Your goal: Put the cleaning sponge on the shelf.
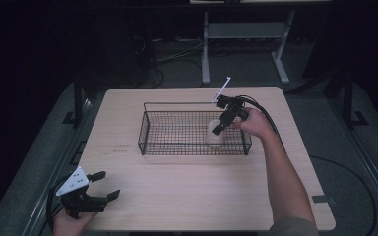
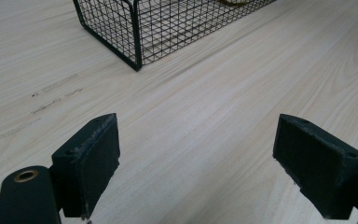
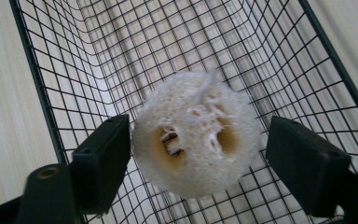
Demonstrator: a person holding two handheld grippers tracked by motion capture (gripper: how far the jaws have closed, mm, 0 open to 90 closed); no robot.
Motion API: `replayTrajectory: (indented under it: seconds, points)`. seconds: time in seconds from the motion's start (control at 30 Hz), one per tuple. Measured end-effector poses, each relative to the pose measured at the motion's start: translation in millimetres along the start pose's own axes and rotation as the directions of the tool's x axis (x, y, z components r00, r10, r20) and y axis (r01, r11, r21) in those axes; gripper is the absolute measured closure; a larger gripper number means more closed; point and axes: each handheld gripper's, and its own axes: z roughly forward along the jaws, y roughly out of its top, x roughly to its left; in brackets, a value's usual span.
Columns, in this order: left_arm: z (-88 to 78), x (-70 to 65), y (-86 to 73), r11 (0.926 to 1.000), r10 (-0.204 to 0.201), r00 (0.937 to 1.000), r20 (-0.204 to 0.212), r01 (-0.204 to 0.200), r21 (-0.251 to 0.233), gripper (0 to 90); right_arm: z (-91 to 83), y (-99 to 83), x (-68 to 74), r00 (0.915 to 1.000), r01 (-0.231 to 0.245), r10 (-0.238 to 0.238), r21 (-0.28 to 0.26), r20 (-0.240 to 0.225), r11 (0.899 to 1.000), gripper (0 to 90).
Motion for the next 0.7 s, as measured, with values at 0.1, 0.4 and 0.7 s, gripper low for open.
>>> replayTrajectory:
  seconds: [0.1, 0.4, 0.7]
  points:
    - [-0.4, -0.1, 0.1, 1.0000, -0.001, 1.0000, 0.000, 0.001, 0.003, 13.9, -3.0, 0.0, 2.4, 1.0000, 0.003, -0.003, -0.002, 0.000, 1.000, 19.6]
    - [0.3, -0.9, 0.0, 1.0000, 0.000, 1.0000, 0.005, 0.000, 0.003, 13.8, -24.3, -1.7, 11.3, 0.9997, 0.024, -0.024, -0.044, 0.006, 0.999, 19.1]
    - [2.8, -1.0, 1.3, 1.0000, 0.004, 0.9999, 0.012, -0.004, 0.009, 13.8, -42.2, -4.8, 21.6, 0.9990, 0.045, -0.044, -0.067, 0.011, 0.997, 18.9]
